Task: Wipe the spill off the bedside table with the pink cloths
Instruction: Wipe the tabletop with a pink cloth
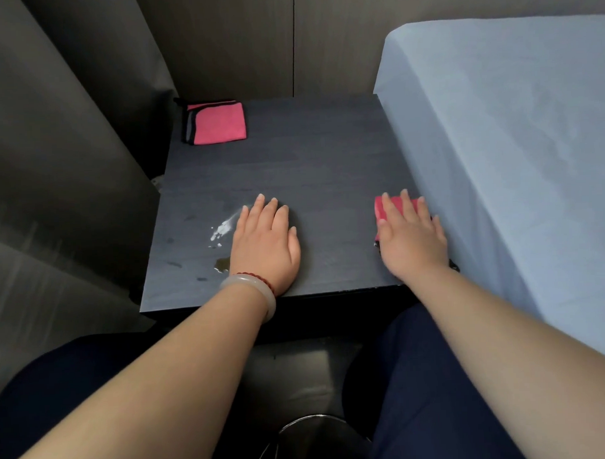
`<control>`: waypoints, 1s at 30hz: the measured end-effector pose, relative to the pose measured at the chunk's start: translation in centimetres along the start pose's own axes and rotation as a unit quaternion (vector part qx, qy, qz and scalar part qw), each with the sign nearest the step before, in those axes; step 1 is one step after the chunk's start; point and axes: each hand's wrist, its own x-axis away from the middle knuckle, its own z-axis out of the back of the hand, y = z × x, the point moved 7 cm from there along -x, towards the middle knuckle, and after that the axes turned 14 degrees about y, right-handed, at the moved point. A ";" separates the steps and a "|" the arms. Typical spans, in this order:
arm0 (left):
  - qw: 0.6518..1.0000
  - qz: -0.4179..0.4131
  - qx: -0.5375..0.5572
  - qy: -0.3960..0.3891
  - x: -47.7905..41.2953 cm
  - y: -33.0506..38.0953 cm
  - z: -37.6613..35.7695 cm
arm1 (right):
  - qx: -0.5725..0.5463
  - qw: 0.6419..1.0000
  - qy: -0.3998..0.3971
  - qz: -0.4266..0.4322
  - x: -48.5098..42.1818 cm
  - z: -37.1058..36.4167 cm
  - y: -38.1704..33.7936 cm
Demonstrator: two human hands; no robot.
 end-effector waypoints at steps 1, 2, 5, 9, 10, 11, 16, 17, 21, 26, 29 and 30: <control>1.000 0.000 0.001 -0.001 0.0 0.0 0.0 | 0.000 1.000 0.004 -0.027 -0.1 0.0 0.1; 1.000 0.001 0.001 -0.003 0.0 -0.1 0.0 | -0.003 0.999 0.010 -0.031 0.4 0.0 -0.8; 1.000 0.002 -0.005 -0.003 0.0 -0.2 0.0 | -0.029 0.996 0.031 0.083 4.0 0.0 -6.5; 1.000 -0.001 -0.002 -0.008 0.1 0.0 0.1 | -0.033 0.980 0.010 0.196 5.5 0.0 -7.4; 1.000 -0.001 0.001 -0.007 0.1 0.0 0.1 | -0.020 0.984 0.017 0.176 4.3 0.0 -5.8; 1.000 0.000 0.001 -0.009 0.1 0.0 0.1 | -0.007 0.990 0.019 0.137 2.8 0.0 -3.9; 1.000 0.005 -0.001 -0.010 0.1 -0.2 0.0 | -0.005 1.000 0.017 -0.006 1.8 0.1 -2.3; 1.000 0.005 -0.001 -0.009 0.1 -0.3 0.0 | -0.014 0.999 0.026 0.030 3.0 0.1 -4.6; 1.000 0.003 0.010 -0.011 0.2 -0.2 0.2 | -0.057 0.981 0.011 0.187 6.5 0.0 -9.6; 1.000 -0.005 0.016 -0.008 0.2 -0.1 0.4 | 0.001 0.999 0.017 0.040 -0.1 -0.2 -1.7; 0.999 -0.023 0.021 -0.010 0.4 0.1 0.6 | -0.005 1.000 0.018 -0.012 0.2 -0.1 -2.8; 0.999 -0.027 0.027 -0.007 0.3 0.1 0.8 | -0.014 0.999 0.021 0.023 1.2 -0.2 -5.0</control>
